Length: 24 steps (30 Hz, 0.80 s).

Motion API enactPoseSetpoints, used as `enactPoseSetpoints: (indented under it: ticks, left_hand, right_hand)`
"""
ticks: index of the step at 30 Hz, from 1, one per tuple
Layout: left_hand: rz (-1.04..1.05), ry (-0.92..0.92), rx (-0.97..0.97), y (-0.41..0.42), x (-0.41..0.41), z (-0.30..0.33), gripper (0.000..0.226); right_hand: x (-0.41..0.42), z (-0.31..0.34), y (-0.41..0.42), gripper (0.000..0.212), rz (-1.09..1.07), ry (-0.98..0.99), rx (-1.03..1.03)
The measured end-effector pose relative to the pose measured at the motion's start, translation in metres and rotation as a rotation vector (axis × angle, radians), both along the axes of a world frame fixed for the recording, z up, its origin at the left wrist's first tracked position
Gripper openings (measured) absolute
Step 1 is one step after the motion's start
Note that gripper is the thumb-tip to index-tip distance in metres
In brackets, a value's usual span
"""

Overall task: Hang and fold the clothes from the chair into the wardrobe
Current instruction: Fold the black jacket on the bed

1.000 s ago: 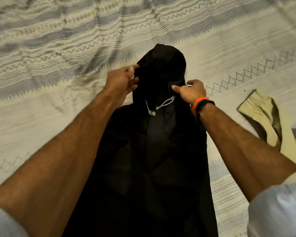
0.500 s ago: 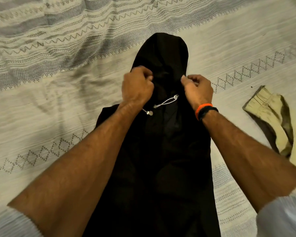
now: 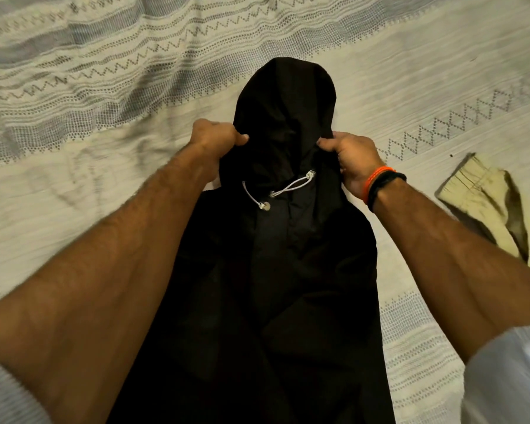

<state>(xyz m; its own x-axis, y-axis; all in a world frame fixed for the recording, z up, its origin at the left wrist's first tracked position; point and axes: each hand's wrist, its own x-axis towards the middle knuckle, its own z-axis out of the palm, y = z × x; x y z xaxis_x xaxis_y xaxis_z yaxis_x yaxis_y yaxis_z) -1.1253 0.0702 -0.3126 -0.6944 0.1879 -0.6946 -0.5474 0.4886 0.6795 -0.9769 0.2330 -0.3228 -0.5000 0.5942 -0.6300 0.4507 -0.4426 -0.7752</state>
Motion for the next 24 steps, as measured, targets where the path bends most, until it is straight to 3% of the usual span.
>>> enactPoseSetpoints:
  ticks: [2, 9, 13, 15, 18, 21, 24]
  left_hand:
    - [-0.046, -0.007, 0.049, 0.000, 0.001, 0.008, 0.034]
    - [-0.077, 0.053, 0.150, -0.011, 0.014, 0.053, 0.039]
    - [-0.115, 0.198, 0.200, -0.038, 0.042, 0.085, 0.036]
    - [-0.140, 0.307, 0.154, -0.063, 0.065, 0.092, 0.046]
    - [-0.242, 0.411, 0.020, -0.110, 0.107, 0.089, 0.049]
    - [-0.238, 0.369, -0.174, -0.148, 0.151, 0.071, 0.043]
    - [-0.026, 0.148, -0.112, -0.163, 0.196, 0.058, 0.012]
  right_hand:
    - [-0.001, 0.005, -0.001, 0.030, -0.006, 0.069, -0.059]
    - [0.012, 0.045, -0.014, 0.048, 0.038, 0.192, -0.007]
    - [0.042, 0.077, -0.032, 0.043, 0.064, 0.214, 0.167]
    - [0.068, 0.087, -0.046, 0.032, 0.090, 0.223, 0.251]
    - [0.116, 0.090, -0.068, 0.043, 0.193, 0.090, 0.446]
    - [0.168, 0.076, -0.096, 0.049, 0.194, -0.132, 0.470]
    - [0.203, 0.064, -0.131, 0.023, 0.001, -0.170, 0.293]
